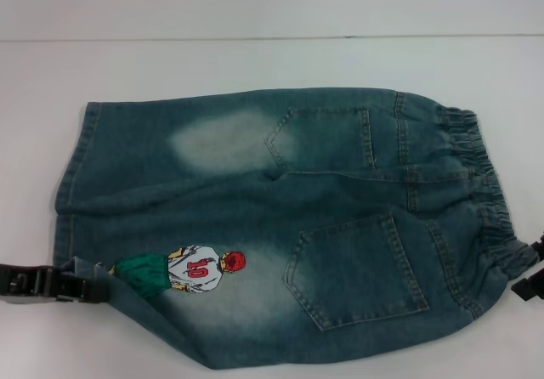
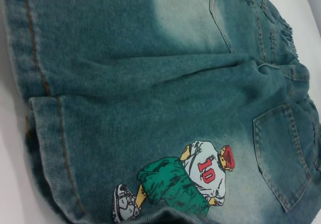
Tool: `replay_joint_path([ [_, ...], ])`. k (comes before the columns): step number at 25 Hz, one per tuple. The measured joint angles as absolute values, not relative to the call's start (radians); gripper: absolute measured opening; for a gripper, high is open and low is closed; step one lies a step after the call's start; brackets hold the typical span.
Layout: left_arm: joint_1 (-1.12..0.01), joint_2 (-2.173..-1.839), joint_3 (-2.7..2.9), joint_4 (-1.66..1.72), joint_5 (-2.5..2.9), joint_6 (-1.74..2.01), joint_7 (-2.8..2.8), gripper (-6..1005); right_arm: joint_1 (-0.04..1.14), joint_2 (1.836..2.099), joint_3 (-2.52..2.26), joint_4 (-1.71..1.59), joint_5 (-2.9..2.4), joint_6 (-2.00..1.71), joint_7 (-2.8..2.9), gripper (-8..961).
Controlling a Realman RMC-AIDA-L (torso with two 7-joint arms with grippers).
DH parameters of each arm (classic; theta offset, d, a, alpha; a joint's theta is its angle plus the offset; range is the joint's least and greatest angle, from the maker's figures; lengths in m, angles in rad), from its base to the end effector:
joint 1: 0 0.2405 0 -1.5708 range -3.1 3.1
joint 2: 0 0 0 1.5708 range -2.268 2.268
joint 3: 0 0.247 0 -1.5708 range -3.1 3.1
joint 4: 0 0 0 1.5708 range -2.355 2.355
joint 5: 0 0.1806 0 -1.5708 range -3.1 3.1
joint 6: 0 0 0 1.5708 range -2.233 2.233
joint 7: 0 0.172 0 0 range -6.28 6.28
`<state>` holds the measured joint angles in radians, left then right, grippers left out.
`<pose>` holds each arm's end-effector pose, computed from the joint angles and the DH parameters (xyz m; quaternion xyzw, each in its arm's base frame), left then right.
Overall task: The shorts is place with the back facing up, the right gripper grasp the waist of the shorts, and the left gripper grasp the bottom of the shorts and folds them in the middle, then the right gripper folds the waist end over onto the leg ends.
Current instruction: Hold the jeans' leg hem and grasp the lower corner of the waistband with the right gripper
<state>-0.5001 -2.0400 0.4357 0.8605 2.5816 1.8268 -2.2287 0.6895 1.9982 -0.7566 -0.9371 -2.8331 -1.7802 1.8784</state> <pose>-0.2956 0.2586 0.0165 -0.7810 -0.6193 -0.0714 0.0363 0.2851 0.3026 0.0315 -0.9251 0.3242 -0.1926 0.0445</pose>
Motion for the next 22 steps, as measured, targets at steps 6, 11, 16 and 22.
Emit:
replay_joint_path([
  [6, -0.503, -2.040, 0.436, 0.852, 2.582, 1.823, -2.225, 81, 0.699, 2.003, -0.754, -0.945, -2.831, -1.777, 1.875, 694],
  [11, -0.503, -2.040, 0.436, 0.851, 2.582, 1.822, -2.222, 82, 0.707, 2.005, -0.756, -0.947, -2.830, -1.776, 1.873, 675],
  [16, -0.503, -2.040, 0.436, 0.851, 2.582, 1.819, -2.219, 83, 0.709, 2.007, -0.759, -0.950, -2.831, -1.774, 1.865, 657],
  [22, -0.500, -2.040, 0.436, 0.848, 2.582, 1.813, -2.216, 82, 0.708, 2.011, -0.759, -0.951, -2.836, -1.774, 1.857, 444],
])
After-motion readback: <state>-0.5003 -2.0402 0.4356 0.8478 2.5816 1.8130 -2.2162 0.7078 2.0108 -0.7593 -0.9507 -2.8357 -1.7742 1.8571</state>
